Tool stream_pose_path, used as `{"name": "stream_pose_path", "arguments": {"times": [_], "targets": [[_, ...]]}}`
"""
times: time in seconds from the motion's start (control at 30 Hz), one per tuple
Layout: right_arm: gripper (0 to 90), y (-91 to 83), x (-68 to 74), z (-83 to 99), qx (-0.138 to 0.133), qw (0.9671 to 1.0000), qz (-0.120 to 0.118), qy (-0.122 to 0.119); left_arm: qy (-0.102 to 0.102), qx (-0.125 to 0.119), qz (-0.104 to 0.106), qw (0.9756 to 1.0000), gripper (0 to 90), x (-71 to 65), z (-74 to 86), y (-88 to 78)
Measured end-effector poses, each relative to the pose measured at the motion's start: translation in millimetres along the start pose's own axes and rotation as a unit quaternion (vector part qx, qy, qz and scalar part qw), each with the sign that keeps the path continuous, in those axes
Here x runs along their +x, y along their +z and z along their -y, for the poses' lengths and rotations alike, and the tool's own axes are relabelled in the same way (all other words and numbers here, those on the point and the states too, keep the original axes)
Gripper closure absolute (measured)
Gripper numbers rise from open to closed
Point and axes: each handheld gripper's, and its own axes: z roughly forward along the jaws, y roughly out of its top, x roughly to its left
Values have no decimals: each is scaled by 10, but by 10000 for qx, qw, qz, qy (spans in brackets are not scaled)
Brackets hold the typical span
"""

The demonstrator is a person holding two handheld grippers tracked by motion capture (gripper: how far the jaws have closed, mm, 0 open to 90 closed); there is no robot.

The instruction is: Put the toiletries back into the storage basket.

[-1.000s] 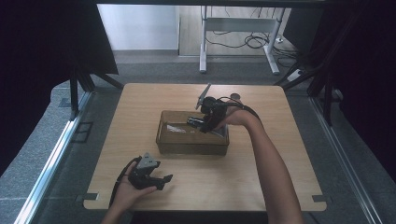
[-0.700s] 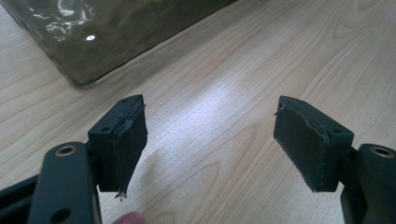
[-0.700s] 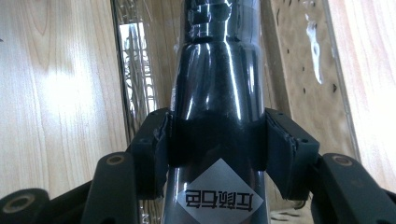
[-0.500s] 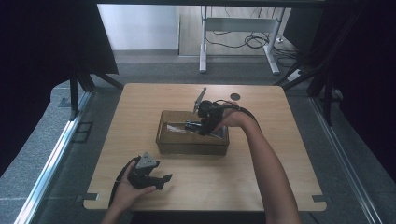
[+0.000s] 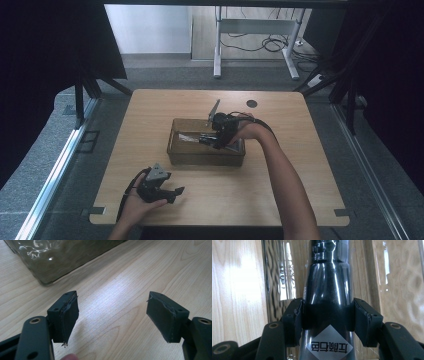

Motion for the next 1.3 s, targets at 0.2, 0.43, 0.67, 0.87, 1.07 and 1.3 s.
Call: {"name": "stream_pose_path", "arguments": {"times": [0.2,0.43,0.67,0.87,1.07,1.3], "targets": [[453,57,10,33,23,10000,-17,-33,14,23,0,10000,262,-8,0,7],[453,104,16,45,45,10000,-56,-48,-19,5,-9,10000,262,1,3,6],[453,130,23,57,71,10000,-57,-26,3,15,2,10000,262,-3,3,8],[452,158,27,49,91,9999,-67,-60,1,15,10,10000,262,-3,3,11],[452,229,34,58,194,9997,-97,-75,-5,14,4,10000,262,0,2,6],[451,270,36,68,264,9995,-117,-93,-14,12,5,10000,262,-1,5,15]]}}
